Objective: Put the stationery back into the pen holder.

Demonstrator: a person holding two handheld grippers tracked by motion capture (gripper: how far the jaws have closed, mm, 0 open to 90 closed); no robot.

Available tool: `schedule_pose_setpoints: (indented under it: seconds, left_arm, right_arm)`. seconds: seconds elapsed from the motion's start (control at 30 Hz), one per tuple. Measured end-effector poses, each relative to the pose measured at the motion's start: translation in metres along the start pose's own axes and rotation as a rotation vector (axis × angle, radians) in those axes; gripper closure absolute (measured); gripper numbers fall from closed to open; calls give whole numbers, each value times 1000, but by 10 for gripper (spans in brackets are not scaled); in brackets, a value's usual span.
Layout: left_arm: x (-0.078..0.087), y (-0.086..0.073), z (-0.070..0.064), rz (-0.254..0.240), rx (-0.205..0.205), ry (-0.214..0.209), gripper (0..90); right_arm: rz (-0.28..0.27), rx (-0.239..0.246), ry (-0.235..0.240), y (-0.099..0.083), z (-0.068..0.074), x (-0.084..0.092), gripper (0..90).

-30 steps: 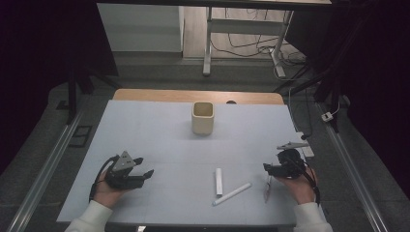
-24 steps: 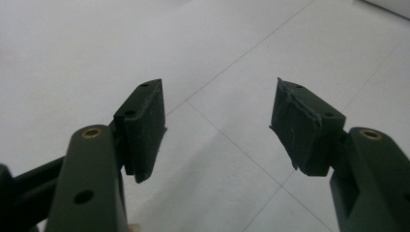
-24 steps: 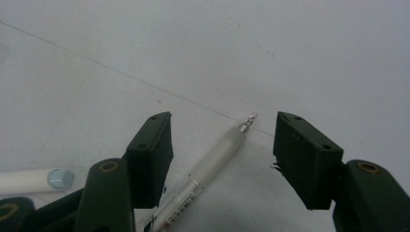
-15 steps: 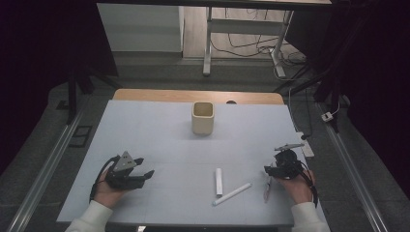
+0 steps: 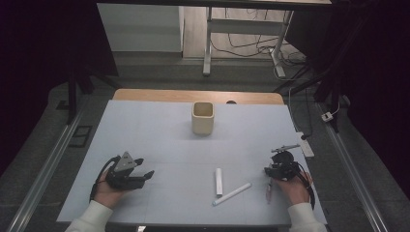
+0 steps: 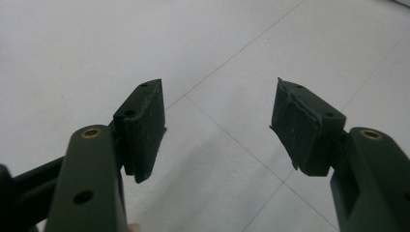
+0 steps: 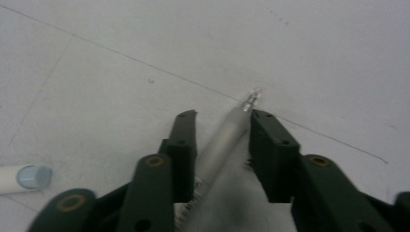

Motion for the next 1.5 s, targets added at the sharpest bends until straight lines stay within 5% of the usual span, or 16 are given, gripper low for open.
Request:
schedule_pose_setpoints:
  seconds: [0.23, 0.67, 1.5]
  left_arm:
    - [1, 0, 0, -2, -3, 2, 367]
    - [0, 0, 0, -2, -3, 1, 366]
    - [1, -2, 4, -3, 5, 14, 367]
  right_arm:
    - [-13, 13, -34, 1, 1, 0, 802]
    - [-33, 25, -5, 1, -1, 4, 806]
    - [-177, 32, 36, 15, 5, 37, 808]
Point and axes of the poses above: each handheld gripper's, and its own axes: x roughly backward along the jaws, y roughly out of its top, z roughly to its left, the point moved 6 cm from there along -x, roughly forward along the jaws, and after that the axes turned 5 degrees about -x, right-handed, at the moved point
